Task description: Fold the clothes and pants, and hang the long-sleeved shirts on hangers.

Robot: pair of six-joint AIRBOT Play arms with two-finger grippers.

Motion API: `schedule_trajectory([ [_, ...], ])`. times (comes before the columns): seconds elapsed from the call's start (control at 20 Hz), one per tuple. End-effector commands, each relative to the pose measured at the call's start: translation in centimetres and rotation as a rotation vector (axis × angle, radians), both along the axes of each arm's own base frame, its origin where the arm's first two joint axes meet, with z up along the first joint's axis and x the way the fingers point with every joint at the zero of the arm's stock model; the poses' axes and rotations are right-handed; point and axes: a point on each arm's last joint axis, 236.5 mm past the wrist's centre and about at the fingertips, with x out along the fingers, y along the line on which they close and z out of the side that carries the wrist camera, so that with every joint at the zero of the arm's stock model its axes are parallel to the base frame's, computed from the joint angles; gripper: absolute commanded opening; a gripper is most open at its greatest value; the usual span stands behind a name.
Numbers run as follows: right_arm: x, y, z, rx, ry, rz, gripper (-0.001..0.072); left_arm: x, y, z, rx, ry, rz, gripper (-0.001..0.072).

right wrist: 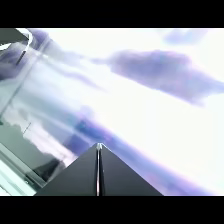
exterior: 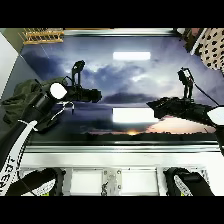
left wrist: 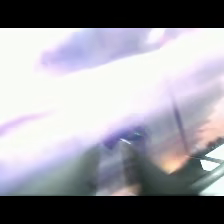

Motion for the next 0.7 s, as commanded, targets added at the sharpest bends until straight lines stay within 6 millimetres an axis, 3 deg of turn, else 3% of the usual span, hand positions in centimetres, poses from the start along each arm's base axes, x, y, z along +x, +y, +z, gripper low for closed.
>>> schedule_trajectory([
  [0.0, 0.0, 0.0, 0.0, 0.001, 0.001, 0.001, 0.0053, 2.8, 5.7, 1.4, 0.212, -0.119, -0.014, 0.0703],
  [0.2, 0.0, 0.0, 0.0, 0.000, 0.001, 0.001, 0.0053, 7.1, 22.3, 5.2, 0.563, -0.195, 0.263, 0.0702],
  [0.3, 0.0, 0.0, 0.0, 0.000, 0.001, 0.001, 0.0053, 7.1, 28.3, 5.2, 0.623, -0.170, 0.369, 0.0682],
  [0.35, 0.0, 0.0, 0.0, 0.000, 0.001, 0.001, 0.0053, 6.8, 30.8, 4.3, 0.627, -0.129, 0.416, 0.0682],
  [0.4, 0.0, 0.0, 0.0, 0.000, 0.001, 0.001, 0.0053, 6.4, 32.8, 2.6, 0.636, -0.067, 0.446, 0.0682],
  [0.5, 0.0, 0.0, 0.0, 0.000, 0.001, 0.001, 0.0053, 5.6, 35.1, -1.1, 0.643, 0.056, 0.467, 0.0683],
  [0.65, 0.0, 0.0, 0.0, 0.000, 0.001, 0.001, 0.0053, 5.3, 36.0, -6.1, 0.648, 0.177, 0.447, 0.0684],
])
